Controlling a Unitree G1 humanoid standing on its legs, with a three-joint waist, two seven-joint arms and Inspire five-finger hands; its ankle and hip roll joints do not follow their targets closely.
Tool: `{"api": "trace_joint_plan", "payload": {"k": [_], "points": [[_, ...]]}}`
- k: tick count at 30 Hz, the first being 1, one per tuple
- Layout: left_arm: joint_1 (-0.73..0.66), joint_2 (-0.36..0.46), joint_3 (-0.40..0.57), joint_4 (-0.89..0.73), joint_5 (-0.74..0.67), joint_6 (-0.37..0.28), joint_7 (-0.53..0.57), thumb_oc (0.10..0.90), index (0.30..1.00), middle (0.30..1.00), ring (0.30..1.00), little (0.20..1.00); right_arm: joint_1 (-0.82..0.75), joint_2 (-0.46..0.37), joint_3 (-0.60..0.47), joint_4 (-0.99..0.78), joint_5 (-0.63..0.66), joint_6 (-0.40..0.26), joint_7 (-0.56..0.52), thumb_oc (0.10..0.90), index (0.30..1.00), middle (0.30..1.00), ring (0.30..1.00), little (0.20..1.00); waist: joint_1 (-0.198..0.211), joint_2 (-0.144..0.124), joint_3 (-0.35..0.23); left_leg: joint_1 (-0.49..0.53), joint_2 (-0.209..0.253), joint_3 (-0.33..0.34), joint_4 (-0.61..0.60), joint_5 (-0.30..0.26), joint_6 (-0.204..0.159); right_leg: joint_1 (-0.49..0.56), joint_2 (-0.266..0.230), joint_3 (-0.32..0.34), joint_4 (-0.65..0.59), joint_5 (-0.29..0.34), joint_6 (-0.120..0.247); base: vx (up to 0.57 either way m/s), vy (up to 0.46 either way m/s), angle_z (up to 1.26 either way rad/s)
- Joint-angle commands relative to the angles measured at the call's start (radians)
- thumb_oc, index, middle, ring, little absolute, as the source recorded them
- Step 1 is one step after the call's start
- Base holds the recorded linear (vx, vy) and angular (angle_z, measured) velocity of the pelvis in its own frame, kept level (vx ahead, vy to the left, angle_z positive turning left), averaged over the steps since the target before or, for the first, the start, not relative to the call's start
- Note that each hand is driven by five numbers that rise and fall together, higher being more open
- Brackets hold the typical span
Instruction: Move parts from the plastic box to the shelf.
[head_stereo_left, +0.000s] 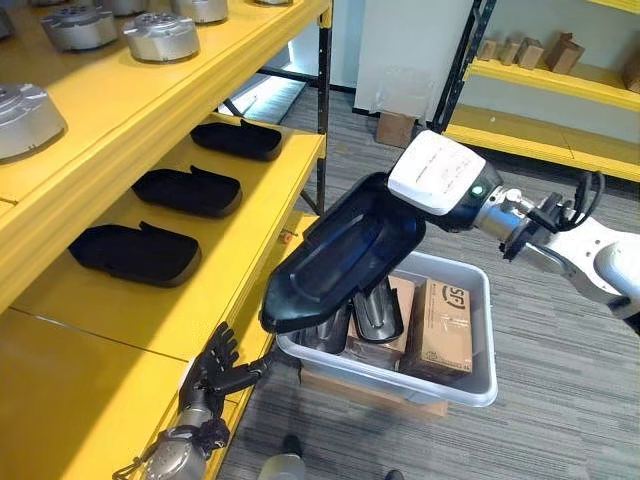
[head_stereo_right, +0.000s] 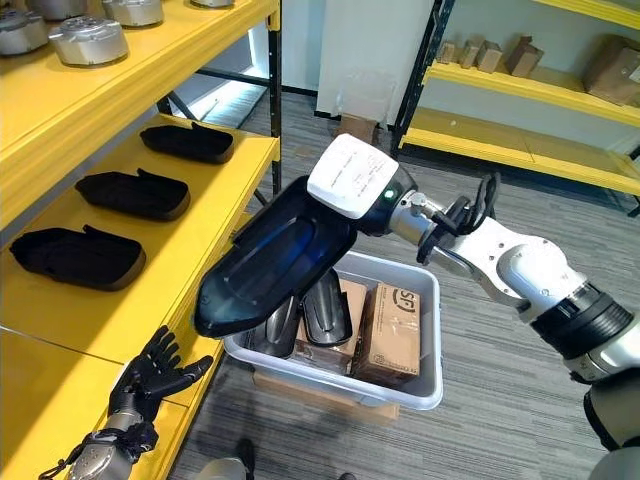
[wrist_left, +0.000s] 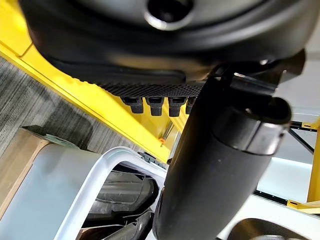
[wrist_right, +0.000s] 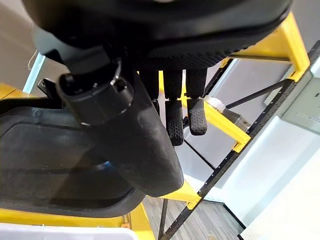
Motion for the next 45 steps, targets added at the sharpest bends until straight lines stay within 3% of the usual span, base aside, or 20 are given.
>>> {"api": "trace_joint_plan", "payload": {"k": [1,5,9,10,11,12,13,14,16,17,18,23,24,29,36,45], "points": [[-0.019,0.028,0.022,-0.068,0.001,-0.085,0.009,0.900,1.000,1.000,1.000,1.000,-0.249,0.024,-0.015,0.039,0.099,0.076,-0.071,0.400,0.300,0.300,0.300,0.300,0.036,0.026,-0.064,0.012,0.151,-0.111,0.016,-0.018,-0.068,-0.065,-0.032,0.008,0.125,-0.053,0.039,-0.05,-0.141,0.00],[-0.021,0.020,0.026,-0.068,-0.018,-0.092,0.018,0.900,1.000,1.000,1.000,1.000,-0.322,0.053,0.036,0.070,0.108,0.078,-0.074,0.400,0.300,0.300,0.300,0.300,0.049,0.050,-0.043,-0.007,0.183,-0.129,0.033,0.016,-0.082,-0.089,0.002,0.000,0.160,-0.084,0.014,-0.05,-0.153,-0.01],[-0.012,0.011,0.031,-0.072,-0.035,-0.100,0.028,0.900,1.000,1.000,1.000,1.000,-0.379,0.055,0.073,0.066,0.104,0.076,-0.093,0.400,0.300,0.300,0.300,0.300,0.089,0.080,-0.008,-0.063,0.216,-0.179,-0.016,0.186,-0.123,-0.116,0.045,-0.053,0.162,-0.117,-0.025,-0.08,-0.166,0.06],[-0.013,0.011,0.030,-0.072,-0.035,-0.100,0.029,0.900,1.000,1.000,1.000,1.000,-0.380,0.053,0.074,0.065,0.105,0.076,-0.093,0.400,0.300,0.300,0.300,0.300,0.086,0.082,-0.010,-0.067,0.217,-0.183,-0.021,0.194,-0.124,-0.118,0.046,-0.057,0.159,-0.112,-0.027,-0.09,-0.126,0.56],[-0.028,0.010,0.021,-0.067,-0.031,-0.103,0.029,0.900,1.000,1.000,1.000,1.000,-0.375,0.036,0.069,0.059,0.103,0.078,-0.100,0.400,0.300,0.300,0.300,0.300,0.086,0.081,0.002,-0.098,0.223,-0.150,-0.031,0.251,-0.134,-0.120,0.034,-0.108,0.155,-0.116,-0.037,-0.09,-0.076,0.67],[-0.038,0.014,0.015,-0.066,-0.030,-0.104,0.028,0.900,1.000,1.000,1.000,1.000,-0.376,0.023,0.071,0.056,0.102,0.080,-0.100,0.400,0.300,0.300,0.300,0.300,0.079,0.075,0.005,-0.105,0.219,-0.142,-0.025,0.257,-0.131,-0.124,0.028,-0.124,0.156,-0.117,-0.040,-0.10,-0.102,0.95],[-0.045,0.016,0.012,-0.066,-0.024,-0.105,0.026,0.900,1.000,1.000,1.000,1.000,-0.376,0.014,0.069,0.053,0.099,0.081,-0.107,0.400,0.300,0.300,0.300,0.300,0.076,0.069,0.010,-0.107,0.222,-0.113,-0.017,0.253,-0.128,-0.126,0.018,-0.144,0.152,-0.114,-0.042,-0.05,-0.134,1.14],[-0.067,0.021,0.000,-0.063,-0.018,-0.104,0.026,0.900,1.000,1.000,1.000,1.000,-0.355,-0.004,0.053,0.045,0.102,0.084,-0.119,0.400,0.300,0.300,0.300,0.300,0.054,0.060,0.004,-0.087,0.254,-0.024,0.018,0.225,-0.140,-0.124,0.006,-0.181,0.156,-0.130,-0.045,-0.05,-0.148,1.17],[-0.094,0.020,-0.020,-0.065,-0.016,-0.100,0.023,0.900,1.000,1.000,1.000,1.000,-0.313,-0.028,0.010,0.042,0.103,0.099,-0.135,0.400,0.300,0.300,0.300,0.300,0.017,0.066,-0.007,-0.045,0.299,0.079,0.049,0.192,-0.154,-0.114,-0.018,-0.258,0.172,-0.128,-0.048,-0.02,-0.009,2.12],[-0.101,0.013,-0.027,-0.070,-0.013,-0.100,0.017,0.900,1.000,1.000,1.000,1.000,-0.289,-0.046,-0.015,0.031,0.111,0.102,-0.133,0.400,0.300,0.300,0.300,0.300,-0.002,0.078,-0.021,-0.017,0.300,0.122,0.012,0.148,-0.151,-0.102,-0.034,-0.293,0.184,-0.125,-0.036,0.09,0.303,2.60],[-0.102,0.001,-0.037,-0.066,-0.006,-0.094,0.006,0.900,1.000,1.000,1.000,1.000,-0.226,-0.074,-0.069,0.012,0.124,0.098,-0.118,0.400,0.300,0.300,0.300,0.300,-0.020,0.088,-0.043,0.012,0.269,0.152,-0.056,0.116,-0.138,-0.087,-0.075,-0.326,0.217,-0.105,-0.017,0.12,0.348,1.99],[-0.084,-0.003,-0.024,-0.063,0.030,-0.085,-0.010,0.900,1.000,1.000,1.000,1.000,-0.045,-0.093,-0.213,-0.010,0.149,0.088,-0.102,0.400,0.300,0.300,0.300,0.300,0.004,0.048,-0.074,0.020,0.194,0.116,-0.065,0.059,-0.100,-0.039,-0.164,-0.368,0.216,-0.035,0.038,0.08,0.263,0.73],[-0.080,-0.005,-0.018,-0.058,0.042,-0.085,-0.014,0.900,1.000,1.000,1.000,1.000,0.005,-0.084,-0.252,-0.013,0.146,0.087,-0.094,0.400,0.300,0.300,0.300,0.300,0.017,0.029,-0.087,0.022,0.168,0.104,-0.075,0.042,-0.084,-0.028,-0.184,-0.381,0.218,-0.016,0.054,0.05,0.206,0.39],[-0.081,-0.005,-0.023,-0.061,0.051,-0.086,-0.020,0.900,1.000,1.000,1.000,1.000,0.042,-0.071,-0.280,-0.012,0.135,0.087,-0.086,0.400,0.300,0.300,0.300,0.300,0.033,0.005,-0.100,0.016,0.141,0.080,-0.075,0.027,-0.073,-0.008,-0.201,-0.399,0.203,0.010,0.073,0.02,0.095,0.20],[-0.062,-0.014,-0.017,-0.077,0.061,-0.084,-0.027,0.900,1.000,1.000,1.000,1.000,0.019,0.007,-0.240,0.024,0.125,0.089,-0.061,0.400,0.300,0.300,0.300,0.300,0.070,-0.037,-0.119,0.022,0.086,0.052,-0.081,-0.013,-0.042,0.018,-0.224,-0.411,0.174,0.083,0.112,0.03,0.104,0.09],[-0.064,-0.002,-0.009,-0.088,0.083,-0.088,-0.026,0.900,1.000,1.000,1.000,1.000,0.011,0.082,-0.213,0.075,0.109,0.098,-0.040,0.400,0.300,0.300,0.300,0.300,0.105,-0.062,-0.113,0.010,0.003,0.022,-0.040,-0.082,0.010,0.046,-0.284,-0.428,0.176,0.190,0.139,0.04,0.131,0.21]]}}
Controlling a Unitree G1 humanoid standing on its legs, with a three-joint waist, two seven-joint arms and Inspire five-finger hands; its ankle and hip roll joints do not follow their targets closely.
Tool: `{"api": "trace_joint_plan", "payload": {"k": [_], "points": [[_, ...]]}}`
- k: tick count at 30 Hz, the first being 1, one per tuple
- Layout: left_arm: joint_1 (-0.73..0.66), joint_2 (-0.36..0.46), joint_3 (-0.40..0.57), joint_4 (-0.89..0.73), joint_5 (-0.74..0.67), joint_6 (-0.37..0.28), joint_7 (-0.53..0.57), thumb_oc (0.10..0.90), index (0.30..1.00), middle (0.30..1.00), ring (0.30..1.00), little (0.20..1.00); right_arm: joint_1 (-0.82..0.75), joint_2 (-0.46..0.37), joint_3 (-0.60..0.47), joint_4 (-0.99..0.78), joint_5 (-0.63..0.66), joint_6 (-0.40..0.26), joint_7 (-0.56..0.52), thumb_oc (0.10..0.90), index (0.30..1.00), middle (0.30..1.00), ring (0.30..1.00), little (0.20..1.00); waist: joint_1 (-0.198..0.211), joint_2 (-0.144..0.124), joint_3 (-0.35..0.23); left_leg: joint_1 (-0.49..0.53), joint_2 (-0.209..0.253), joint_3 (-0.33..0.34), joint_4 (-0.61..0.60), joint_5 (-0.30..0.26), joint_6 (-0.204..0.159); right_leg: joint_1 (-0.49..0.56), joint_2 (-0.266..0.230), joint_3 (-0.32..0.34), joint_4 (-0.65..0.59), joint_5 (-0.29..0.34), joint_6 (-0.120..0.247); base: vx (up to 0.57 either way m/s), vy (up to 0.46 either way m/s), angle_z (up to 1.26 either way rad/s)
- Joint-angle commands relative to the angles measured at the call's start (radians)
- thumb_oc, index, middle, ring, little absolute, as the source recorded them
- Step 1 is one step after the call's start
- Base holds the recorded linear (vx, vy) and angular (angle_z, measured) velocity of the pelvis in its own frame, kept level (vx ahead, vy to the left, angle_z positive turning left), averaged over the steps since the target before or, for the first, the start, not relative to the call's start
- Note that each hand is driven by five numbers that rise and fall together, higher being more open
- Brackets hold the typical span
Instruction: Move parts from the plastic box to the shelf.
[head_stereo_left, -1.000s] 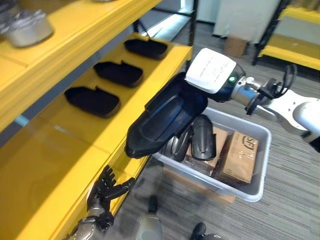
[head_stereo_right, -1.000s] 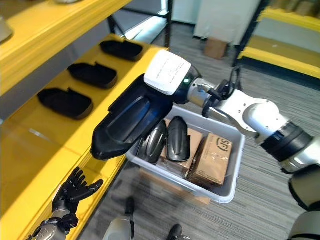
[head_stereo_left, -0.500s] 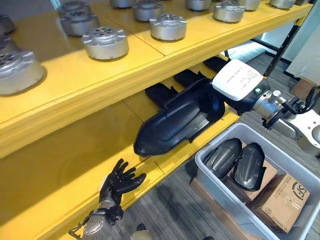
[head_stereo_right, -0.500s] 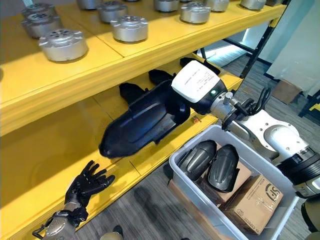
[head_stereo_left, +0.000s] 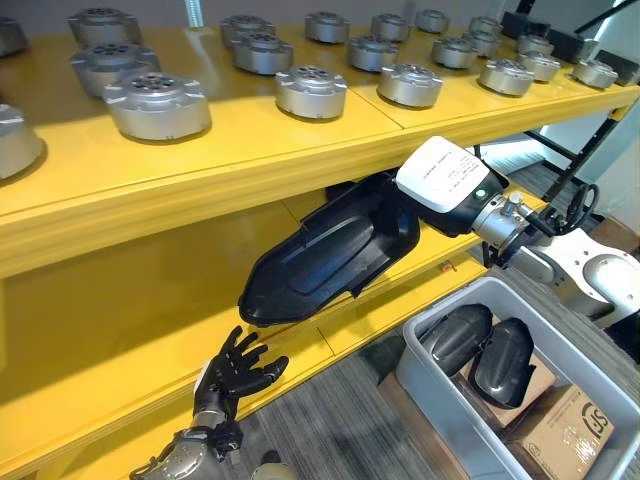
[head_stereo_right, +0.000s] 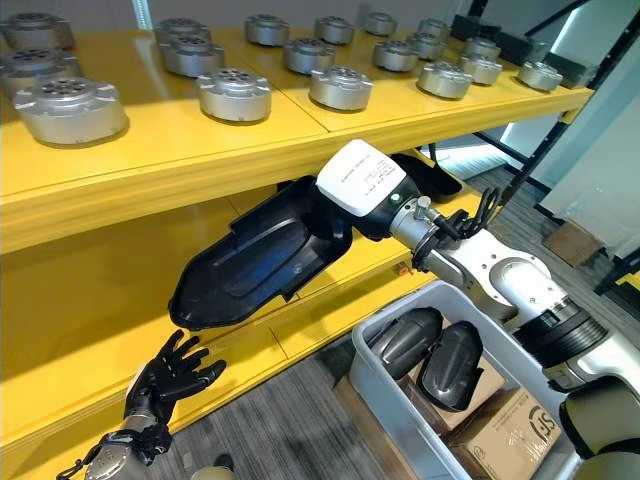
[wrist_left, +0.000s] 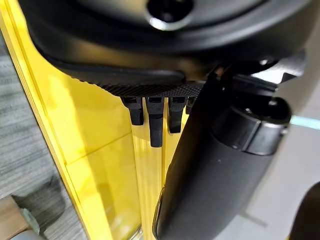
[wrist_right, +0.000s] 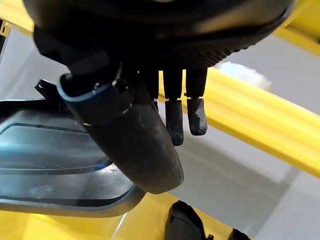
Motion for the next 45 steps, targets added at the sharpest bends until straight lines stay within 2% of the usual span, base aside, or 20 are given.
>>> {"api": "trace_joint_plan", "payload": {"k": [1,7,9,13,15,18,19,20,23,25,26,27,28,30,31,32,34,37,42,45], "points": [[-0.045,0.053,0.026,-0.116,0.042,-0.095,-0.015,0.900,1.000,1.000,1.000,1.000,-0.152,-0.005,-0.067,0.030,0.031,0.069,-0.054,0.400,0.300,0.300,0.300,0.300,0.045,0.007,-0.043,-0.006,-0.025,-0.036,-0.021,-0.077,0.046,0.072,-0.078,0.044,0.072,0.111,0.133,0.05,0.173,0.14],[-0.031,0.055,0.044,-0.126,0.054,-0.099,-0.008,0.900,1.000,1.000,1.000,1.000,-0.131,0.033,-0.070,0.055,0.028,0.080,-0.043,0.400,0.300,0.300,0.300,0.300,0.067,-0.002,-0.033,-0.003,-0.085,-0.055,0.002,-0.123,0.091,0.085,-0.131,0.053,0.120,0.189,0.135,0.06,0.181,0.06],[-0.026,0.061,0.054,-0.128,0.059,-0.100,-0.003,0.900,1.000,1.000,1.000,1.000,-0.116,0.054,-0.074,0.072,0.026,0.085,-0.040,0.400,0.300,0.300,0.300,0.300,0.076,-0.004,-0.028,0.007,-0.102,-0.065,0.007,-0.140,0.109,0.086,-0.146,0.056,0.162,0.182,0.135,0.10,0.254,0.25],[-0.037,0.089,0.044,-0.116,0.060,-0.097,0.002,0.900,1.000,1.000,1.000,1.000,-0.068,0.069,-0.096,0.075,0.036,0.087,-0.028,0.400,0.300,0.300,0.300,0.300,0.053,0.001,0.007,0.008,-0.121,-0.103,0.028,-0.149,0.131,-0.005,-0.111,0.202,0.291,0.189,0.128,0.05,0.159,0.26],[-0.051,0.098,0.030,-0.112,0.068,-0.098,-0.002,0.900,1.000,1.000,1.000,1.000,-0.067,0.067,-0.099,0.081,0.041,0.088,-0.026,0.400,0.300,0.300,0.300,0.300,0.043,0.010,0.016,0.019,-0.129,-0.118,0.011,-0.142,0.137,-0.057,-0.096,0.243,0.337,0.192,0.128,0.06,0.124,0.52],[-0.066,0.106,0.022,-0.118,0.075,-0.095,-0.002,0.900,1.000,1.000,1.000,1.000,-0.071,0.062,-0.103,0.083,0.050,0.090,-0.026,0.400,0.300,0.300,0.300,0.300,0.027,0.018,0.024,0.023,-0.126,-0.140,0.011,-0.140,0.131,-0.091,-0.080,0.278,0.322,0.187,0.125,0.03,-0.018,0.43],[-0.096,0.114,0.009,-0.111,0.077,-0.094,-0.003,0.900,1.000,1.000,1.000,1.000,-0.071,0.055,-0.110,0.082,0.063,0.090,-0.028,0.400,0.300,0.300,0.300,0.300,0.012,0.016,0.043,0.008,-0.126,-0.161,0.030,-0.122,0.122,-0.111,-0.077,0.305,0.249,0.183,0.106,-0.04,-0.075,0.64],[-0.098,0.115,0.008,-0.109,0.077,-0.095,-0.003,0.900,1.000,1.000,1.000,1.000,-0.071,0.054,-0.112,0.082,0.063,0.090,-0.028,0.400,0.300,0.300,0.300,0.300,0.012,0.018,0.043,0.007,-0.124,-0.163,0.032,-0.123,0.121,-0.109,-0.075,0.302,0.247,0.184,0.105,-0.01,-0.205,0.49],[-0.137,0.119,-0.010,-0.098,0.077,-0.093,0.001,0.900,1.000,1.000,1.000,1.000,-0.039,0.040,-0.153,0.068,0.074,0.095,-0.033,0.400,0.300,0.300,0.300,0.300,-0.008,0.004,0.052,-0.031,-0.105,-0.225,0.092,-0.147,0.067,-0.085,-0.081,0.357,0.076,0.190,0.111,0.03,-0.239,0.73],[-0.143,0.120,-0.011,-0.097,0.076,-0.092,0.001,0.900,1.000,1.000,1.000,1.000,-0.030,0.034,-0.164,0.062,0.076,0.095,-0.034,0.400,0.300,0.300,0.300,0.300,-0.013,-0.007,0.049,-0.047,-0.105,-0.238,0.109,-0.149,0.061,-0.082,-0.084,0.362,0.042,0.204,0.116,0.02,-0.211,0.97],[-0.152,0.118,-0.003,-0.091,0.080,-0.093,0.005,0.900,1.000,1.000,1.000,1.000,-0.013,0.029,-0.183,0.056,0.082,0.095,-0.036,0.400,0.300,0.300,0.300,0.300,-0.003,-0.033,0.043,-0.073,-0.095,-0.243,0.142,-0.164,0.040,-0.045,-0.082,0.337,-0.018,0.187,0.120,0.04,-0.254,1.00],[-0.152,0.120,-0.005,-0.090,0.080,-0.094,0.006,0.900,1.000,1.000,1.000,1.000,-0.008,0.029,-0.189,0.053,0.082,0.095,-0.036,0.400,0.300,0.300,0.300,0.300,-0.007,-0.032,0.043,-0.076,-0.094,-0.249,0.149,-0.168,0.039,-0.036,-0.078,0.327,-0.026,0.188,0.120,0.03,-0.369,0.73],[-0.154,0.112,-0.011,-0.084,0.076,-0.097,0.006,0.900,1.000,1.000,1.000,1.000,0.007,0.033,-0.200,0.058,0.096,0.091,-0.037,0.400,0.300,0.300,0.300,0.300,-0.007,-0.052,0.034,-0.090,-0.084,-0.253,0.159,-0.169,0.026,-0.015,-0.042,0.346,-0.060,0.182,0.130,0.04,-0.336,0.28],[-0.142,0.106,0.004,-0.088,0.064,-0.099,0.014,0.900,1.000,1.000,1.000,1.000,-0.023,0.047,-0.188,0.055,0.122,0.083,-0.038,0.400,0.300,0.300,0.300,0.300,-0.001,-0.053,0.023,-0.096,-0.044,-0.264,0.157,-0.161,0.007,-0.023,0.000,0.344,-0.040,0.095,0.115,0.03,-0.401,0.13],[-0.131,0.104,0.007,-0.091,0.055,-0.101,0.009,0.900,1.000,1.000,1.000,1.000,-0.045,0.060,-0.176,0.057,0.137,0.077,-0.041,0.400,0.300,0.300,0.300,0.300,0.002,-0.050,0.018,-0.095,-0.018,-0.271,0.142,-0.148,-0.008,-0.023,0.018,0.329,-0.036,0.055,0.105,0.01,-0.243,-0.20],[-0.131,0.104,0.007,-0.091,0.055,-0.101,0.009,0.900,1.000,1.000,1.000,1.000,-0.045,0.060,-0.176,0.057,0.137,0.077,-0.041,0.400,0.300,0.300,0.300,0.300,0.002,-0.050,0.018,-0.095,-0.018,-0.271,0.142,-0.148,-0.008,-0.023,0.018,0.329,-0.036,0.055,0.105,0.00,-0.325,-0.25],[-0.113,0.109,0.008,-0.100,0.038,-0.102,0.002,0.900,1.000,1.000,1.000,1.000,-0.110,0.091,-0.128,0.068,0.147,0.067,-0.037,0.400,0.300,0.300,0.300,0.300,0.005,-0.033,0.008,-0.085,0.060,-0.287,0.070,-0.098,-0.047,-0.024,0.090,0.313,-0.050,-0.040,0.071,-0.01,-0.421,-0.12],[-0.091,0.106,0.011,-0.115,0.019,-0.102,-0.004,0.900,1.000,1.000,1.000,1.000,-0.186,0.123,-0.084,0.088,0.153,0.063,-0.045,0.400,0.300,0.300,0.300,0.300,0.010,-0.004,0.001,-0.071,0.113,-0.292,0.007,-0.048,-0.072,-0.031,0.138,0.308,-0.045,-0.082,0.048,-0.02,-0.313,-0.05],[-0.071,0.100,0.023,-0.117,0.000,-0.105,-0.005,0.900,1.000,1.000,1.000,1.000,-0.264,0.154,-0.044,0.112,0.165,0.066,-0.056,0.400,0.300,0.300,0.300,0.300,0.024,0.052,0.017,-0.085,0.153,-0.292,-0.033,0.016,-0.104,-0.055,0.179,0.293,-0.010,-0.131,0.015,-0.04,-0.177,0.07],[-0.082,0.101,0.012,-0.122,-0.005,-0.106,-0.008,0.900,1.000,1.000,1.000,1.000,-0.279,0.160,-0.041,0.135,0.177,0.072,-0.068,0.400,0.300,0.300,0.300,0.300,0.028,0.067,0.022,-0.110,0.159,-0.277,-0.025,0.038,-0.114,-0.046,0.180,0.261,-0.012,-0.139,0.008,-0.01,-0.066,0.14]]}}
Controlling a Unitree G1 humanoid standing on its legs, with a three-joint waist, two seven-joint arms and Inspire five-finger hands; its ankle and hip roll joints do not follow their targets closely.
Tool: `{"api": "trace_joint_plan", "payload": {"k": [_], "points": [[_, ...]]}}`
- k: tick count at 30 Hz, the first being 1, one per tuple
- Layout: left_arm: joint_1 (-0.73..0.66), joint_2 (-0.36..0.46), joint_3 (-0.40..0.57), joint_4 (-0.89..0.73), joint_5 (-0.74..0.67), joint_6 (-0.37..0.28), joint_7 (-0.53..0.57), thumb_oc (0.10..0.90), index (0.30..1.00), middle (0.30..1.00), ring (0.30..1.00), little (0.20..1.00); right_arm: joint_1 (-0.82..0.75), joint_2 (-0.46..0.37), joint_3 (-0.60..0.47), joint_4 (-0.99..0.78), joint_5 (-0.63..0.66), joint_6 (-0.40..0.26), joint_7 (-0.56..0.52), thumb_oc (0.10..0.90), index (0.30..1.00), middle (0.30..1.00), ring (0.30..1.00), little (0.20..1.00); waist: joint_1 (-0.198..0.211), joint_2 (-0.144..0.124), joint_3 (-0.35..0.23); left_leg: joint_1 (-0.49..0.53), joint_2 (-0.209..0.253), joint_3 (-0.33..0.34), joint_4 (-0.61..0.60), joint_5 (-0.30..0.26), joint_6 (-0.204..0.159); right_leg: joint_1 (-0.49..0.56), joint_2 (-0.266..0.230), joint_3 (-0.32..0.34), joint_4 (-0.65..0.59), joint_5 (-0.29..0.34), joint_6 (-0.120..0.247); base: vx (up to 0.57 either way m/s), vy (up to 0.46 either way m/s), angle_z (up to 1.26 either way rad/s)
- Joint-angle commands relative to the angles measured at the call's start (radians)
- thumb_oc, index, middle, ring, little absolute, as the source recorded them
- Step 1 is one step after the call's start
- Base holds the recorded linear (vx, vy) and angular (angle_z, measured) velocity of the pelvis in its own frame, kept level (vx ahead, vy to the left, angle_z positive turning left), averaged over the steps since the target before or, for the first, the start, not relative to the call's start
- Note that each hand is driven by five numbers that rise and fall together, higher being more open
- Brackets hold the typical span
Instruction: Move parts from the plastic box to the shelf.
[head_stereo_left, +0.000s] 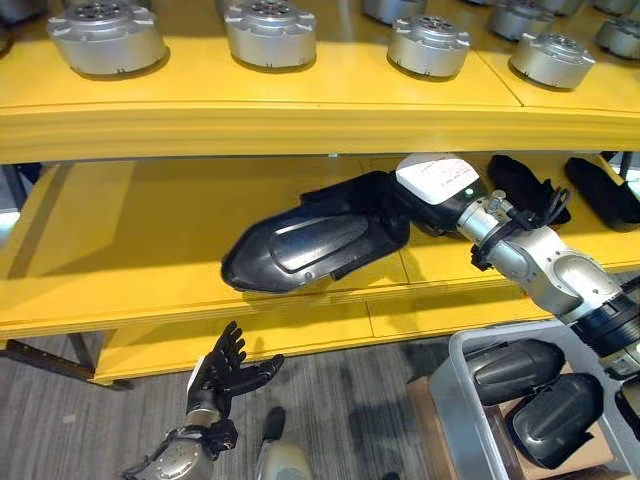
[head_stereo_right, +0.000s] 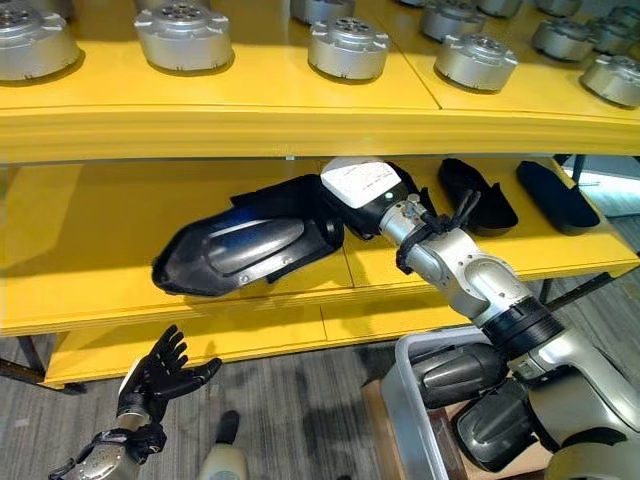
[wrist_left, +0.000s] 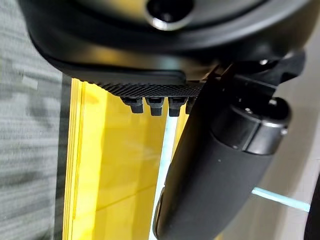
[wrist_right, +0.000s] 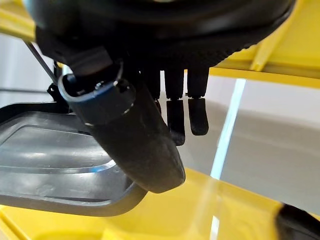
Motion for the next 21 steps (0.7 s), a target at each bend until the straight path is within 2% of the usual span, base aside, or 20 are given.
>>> {"api": "trace_joint_plan", "payload": {"k": [1,3,4,5,7,14,16,17,21], "points": [[-0.094,0.083,-0.008,-0.095,-0.034,-0.093,-0.013,0.900,1.000,1.000,1.000,1.000,-0.233,0.028,-0.055,0.022,0.080,0.021,-0.112,0.400,0.300,0.300,0.300,0.300,0.008,-0.064,-0.026,0.013,0.023,0.040,0.042,-0.086,-0.031,-0.014,-0.082,-0.015,-0.015,0.044,0.022,0.01,-0.058,0.31],[-0.101,0.085,-0.014,-0.099,-0.037,-0.091,-0.015,0.900,1.000,1.000,1.000,1.000,-0.234,0.030,-0.060,0.029,0.083,0.025,-0.117,0.400,0.300,0.300,0.300,0.300,0.008,-0.060,-0.024,0.008,0.023,0.040,0.039,-0.080,-0.033,-0.010,-0.083,-0.026,-0.014,0.043,0.023,0.00,-0.007,0.44],[-0.114,0.092,-0.026,-0.099,-0.034,-0.090,-0.016,0.900,1.000,1.000,1.000,1.000,-0.239,0.028,-0.063,0.045,0.087,0.031,-0.128,0.400,0.300,0.300,0.300,0.300,0.009,-0.055,-0.017,-0.005,0.028,0.042,0.031,-0.053,-0.039,-0.007,-0.085,-0.043,-0.014,0.045,0.024,0.09,-0.017,0.37],[-0.114,0.094,-0.026,-0.106,-0.039,-0.087,-0.019,0.900,1.000,1.000,1.000,1.000,-0.235,0.035,-0.076,0.061,0.098,0.037,-0.129,0.400,0.300,0.300,0.300,0.300,0.006,-0.054,-0.023,0.006,0.032,0.043,0.030,-0.085,-0.036,0.002,-0.085,-0.046,-0.003,0.031,0.034,0.04,0.040,0.30],[-0.108,0.098,-0.026,-0.115,-0.042,-0.087,-0.022,0.900,1.000,1.000,1.000,1.000,-0.242,0.054,-0.079,0.096,0.111,0.044,-0.138,0.400,0.300,0.300,0.300,0.300,0.015,-0.054,-0.017,0.002,0.012,0.039,0.046,-0.089,-0.017,0.001,-0.104,-0.058,-0.002,0.053,0.031,0.05,0.089,0.37],[-0.099,0.122,-0.034,-0.113,-0.039,-0.085,-0.032,0.900,1.000,1.000,1.000,1.000,-0.220,0.081,-0.111,0.160,0.149,0.064,-0.143,0.400,0.300,0.300,0.300,0.300,0.040,-0.074,-0.001,-0.018,-0.037,0.038,0.102,-0.142,0.008,0.019,-0.152,-0.066,0.008,0.073,0.054,0.06,0.073,0.10],[-0.100,0.129,-0.036,-0.113,-0.039,-0.085,-0.034,0.900,1.000,1.000,1.000,1.000,-0.218,0.083,-0.112,0.181,0.152,0.070,-0.143,0.400,0.300,0.300,0.300,0.300,0.045,-0.078,0.004,-0.029,-0.046,0.034,0.109,-0.146,0.011,0.020,-0.157,-0.070,0.007,0.075,0.056,0.07,0.047,0.12],[-0.097,0.132,-0.037,-0.116,-0.040,-0.084,-0.035,0.900,1.000,1.000,1.000,1.000,-0.219,0.087,-0.110,0.193,0.154,0.072,-0.142,0.400,0.300,0.300,0.300,0.300,0.048,-0.081,0.003,-0.023,-0.043,0.031,0.110,-0.166,0.005,0.026,-0.153,-0.060,0.010,0.062,0.068,0.09,0.022,0.17],[-0.093,0.144,-0.042,-0.121,-0.044,-0.084,-0.037,0.900,1.000,1.000,1.000,1.000,-0.243,0.098,-0.099,0.262,0.168,0.086,-0.146,0.400,0.300,0.300,0.300,0.300,0.064,-0.088,0.017,-0.038,-0.051,0.027,0.113,-0.169,0.009,0.021,-0.157,-0.065,0.005,0.069,0.073,0.03,0.015,0.07]]}}
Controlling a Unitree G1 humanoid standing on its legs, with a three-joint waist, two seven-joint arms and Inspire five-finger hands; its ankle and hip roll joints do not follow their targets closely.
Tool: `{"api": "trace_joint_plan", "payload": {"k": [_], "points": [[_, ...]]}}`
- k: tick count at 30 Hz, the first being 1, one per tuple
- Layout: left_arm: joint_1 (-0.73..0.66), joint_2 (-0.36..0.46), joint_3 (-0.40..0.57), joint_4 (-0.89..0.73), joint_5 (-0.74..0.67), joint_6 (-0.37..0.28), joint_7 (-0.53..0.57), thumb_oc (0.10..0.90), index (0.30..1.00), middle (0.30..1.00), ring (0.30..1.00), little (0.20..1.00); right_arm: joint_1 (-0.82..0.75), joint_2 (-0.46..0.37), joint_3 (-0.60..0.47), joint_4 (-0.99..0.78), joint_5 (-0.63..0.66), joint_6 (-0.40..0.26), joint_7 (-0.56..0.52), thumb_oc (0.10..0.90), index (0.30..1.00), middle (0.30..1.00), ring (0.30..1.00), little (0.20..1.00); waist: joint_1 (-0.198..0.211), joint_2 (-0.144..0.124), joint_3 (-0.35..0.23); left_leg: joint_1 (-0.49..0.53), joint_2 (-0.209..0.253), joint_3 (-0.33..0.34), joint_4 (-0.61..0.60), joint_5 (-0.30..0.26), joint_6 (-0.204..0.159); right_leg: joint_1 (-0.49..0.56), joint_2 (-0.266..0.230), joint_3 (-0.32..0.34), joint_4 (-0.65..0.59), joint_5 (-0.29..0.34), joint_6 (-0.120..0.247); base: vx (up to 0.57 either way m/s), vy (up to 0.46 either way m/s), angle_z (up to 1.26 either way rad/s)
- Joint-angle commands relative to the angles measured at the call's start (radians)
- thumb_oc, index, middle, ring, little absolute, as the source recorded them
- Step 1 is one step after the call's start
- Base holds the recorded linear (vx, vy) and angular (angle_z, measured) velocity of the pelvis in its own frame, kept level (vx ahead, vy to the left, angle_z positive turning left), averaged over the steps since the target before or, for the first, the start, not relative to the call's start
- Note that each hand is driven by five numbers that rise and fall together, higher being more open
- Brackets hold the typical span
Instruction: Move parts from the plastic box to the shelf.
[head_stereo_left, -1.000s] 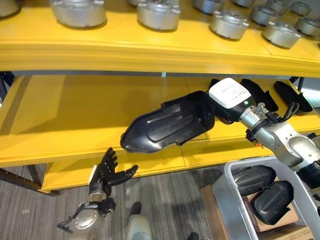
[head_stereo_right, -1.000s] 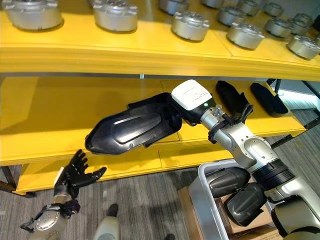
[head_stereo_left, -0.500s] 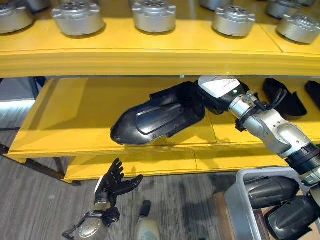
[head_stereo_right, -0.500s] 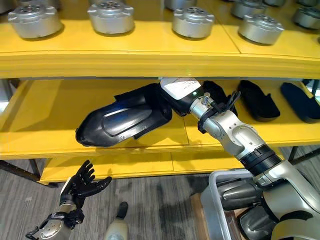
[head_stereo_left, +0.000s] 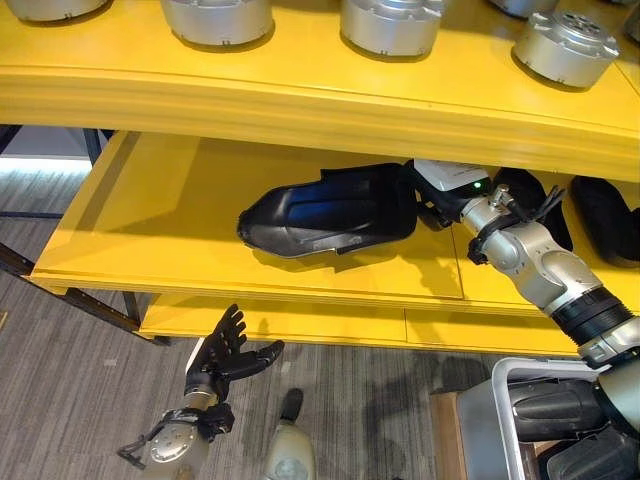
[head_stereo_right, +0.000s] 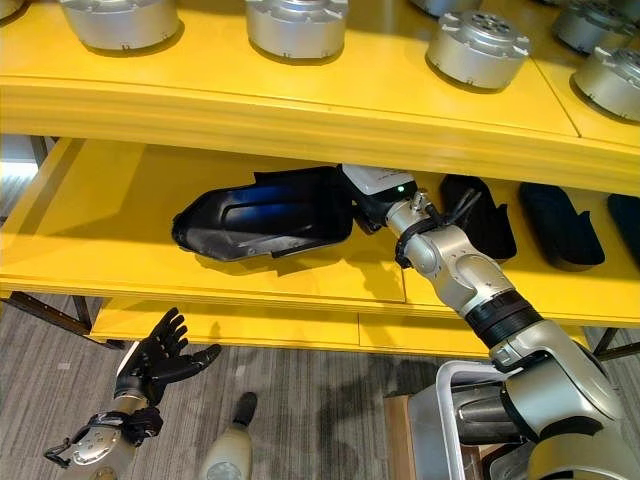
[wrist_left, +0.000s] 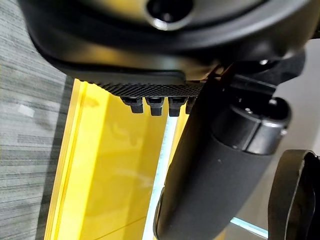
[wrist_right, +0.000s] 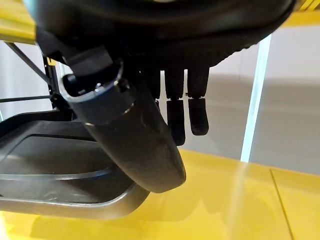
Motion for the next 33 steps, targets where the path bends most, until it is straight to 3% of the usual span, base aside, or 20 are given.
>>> {"api": "trace_joint_plan", "payload": {"k": [1,15,23,33], "points": [[-0.039,0.060,-0.017,-0.111,-0.008,-0.084,-0.035,0.900,1.000,1.000,1.000,1.000,-0.226,-0.006,-0.090,0.035,0.081,0.015,-0.119,0.400,0.300,0.300,0.300,0.300,0.014,-0.015,-0.029,0.018,0.063,0.046,0.093,-0.158,-0.010,-0.039,-0.055,0.055,0.034,0.062,0.022,-0.01,0.021,0.03],[-0.075,0.086,-0.049,-0.113,-0.037,-0.091,-0.021,0.900,1.000,1.000,1.000,1.000,-0.352,0.113,-0.057,0.308,0.200,0.049,-0.150,0.400,0.300,0.300,0.300,0.300,0.043,-0.023,0.033,-0.030,0.050,0.023,0.105,-0.151,0.000,-0.079,-0.055,0.050,0.047,0.067,0.020,-0.01,0.005,0.05],[-0.093,0.088,-0.066,-0.115,-0.049,-0.096,-0.009,0.900,1.000,1.000,1.000,1.000,-0.376,0.217,-0.071,0.565,0.291,0.060,-0.160,0.400,0.300,0.300,0.300,0.300,0.045,-0.014,0.045,-0.038,0.048,0.017,0.112,-0.151,0.002,-0.091,-0.056,0.055,0.057,0.069,0.020,0.00,0.000,0.00],[-0.109,0.089,-0.075,-0.113,-0.043,-0.094,0.011,0.900,1.000,1.000,1.000,1.000,-0.342,0.286,-0.134,0.592,0.385,0.065,-0.183,0.400,0.300,0.300,0.300,0.300,0.029,-0.005,0.054,-0.033,0.049,0.019,0.116,-0.153,0.006,-0.101,-0.060,0.070,0.071,0.070,0.021,0.00,0.000,0.00]]}}
